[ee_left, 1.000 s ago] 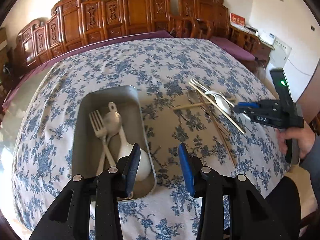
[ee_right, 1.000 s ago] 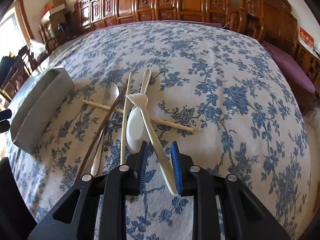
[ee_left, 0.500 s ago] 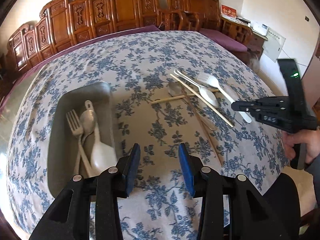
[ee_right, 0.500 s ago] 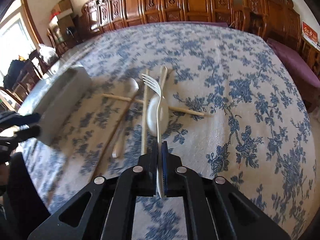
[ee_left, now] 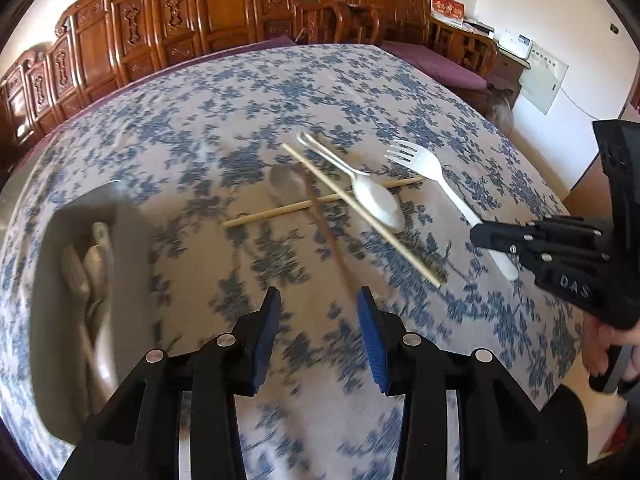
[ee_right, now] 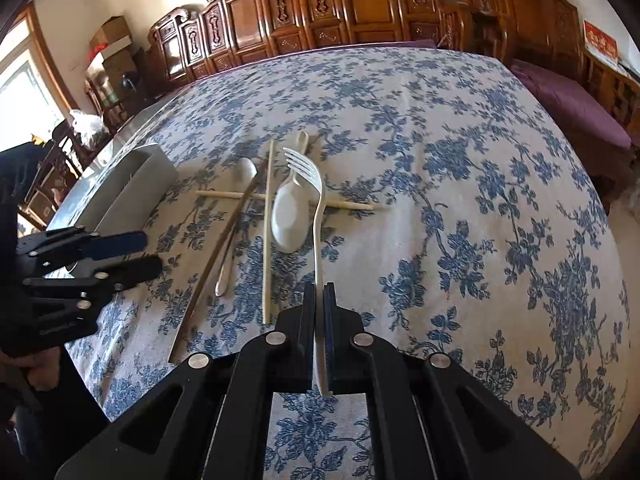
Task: Organize utensils
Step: 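Grasp a white plastic fork from the pile with the right gripper, then grasp a wooden chopstick with the left gripper while the right gripper holds the plastic fork, then carry the wooden chopstick into the grey tray and open the left gripper, then lower the white plastic fork into the grey tray and open the right gripper, then grasp a white plastic spoon by its handle with the right gripper, then grasp another wooden chopstick with the left gripper while the right gripper holds the spoon, then carry the wooden chopstick into the grey tray and open the left gripper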
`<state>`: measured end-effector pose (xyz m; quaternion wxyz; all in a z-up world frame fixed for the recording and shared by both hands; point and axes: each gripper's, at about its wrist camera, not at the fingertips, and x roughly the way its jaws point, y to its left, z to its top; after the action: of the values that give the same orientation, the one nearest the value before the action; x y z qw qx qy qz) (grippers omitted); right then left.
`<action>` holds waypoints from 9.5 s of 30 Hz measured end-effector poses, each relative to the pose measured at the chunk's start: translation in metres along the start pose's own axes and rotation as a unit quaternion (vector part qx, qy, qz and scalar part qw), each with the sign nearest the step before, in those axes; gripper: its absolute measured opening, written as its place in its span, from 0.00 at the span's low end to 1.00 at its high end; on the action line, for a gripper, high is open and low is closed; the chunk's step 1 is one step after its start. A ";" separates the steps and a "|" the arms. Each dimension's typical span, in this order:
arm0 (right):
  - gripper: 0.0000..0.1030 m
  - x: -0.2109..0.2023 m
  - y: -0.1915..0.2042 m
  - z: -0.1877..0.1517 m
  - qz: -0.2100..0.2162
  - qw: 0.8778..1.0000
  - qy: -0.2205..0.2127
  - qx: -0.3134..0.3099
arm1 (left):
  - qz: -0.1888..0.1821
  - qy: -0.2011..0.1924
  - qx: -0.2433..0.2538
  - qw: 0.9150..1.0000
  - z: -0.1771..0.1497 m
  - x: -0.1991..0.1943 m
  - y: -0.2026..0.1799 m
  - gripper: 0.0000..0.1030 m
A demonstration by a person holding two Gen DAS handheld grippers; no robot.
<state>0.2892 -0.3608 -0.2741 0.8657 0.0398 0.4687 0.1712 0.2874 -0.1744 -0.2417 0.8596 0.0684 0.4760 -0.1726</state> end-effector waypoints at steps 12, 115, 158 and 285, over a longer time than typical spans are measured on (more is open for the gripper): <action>0.05 0.014 -0.003 -0.007 -0.012 1.000 0.015 -0.002 | -0.033 0.039 -0.048 0.998 0.013 0.046 -0.003 0.08; 0.05 -0.003 0.184 0.043 0.057 0.992 -0.020 -0.109 | 0.040 -0.026 -0.089 0.995 -0.034 -0.053 0.185 0.05; 0.09 0.043 0.245 0.053 0.025 0.993 0.000 -0.116 | 0.067 -0.086 -0.118 0.987 -0.049 -0.095 0.231 0.06; 0.08 -0.045 0.035 0.001 -0.040 0.999 -0.023 -0.024 | 0.009 -0.016 0.028 0.999 0.010 -0.027 -0.014 0.04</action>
<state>0.2579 -0.3430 -0.2296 0.8834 0.0039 0.4452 0.1465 0.2772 -0.1843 -0.2127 0.8665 0.0934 0.4563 -0.1793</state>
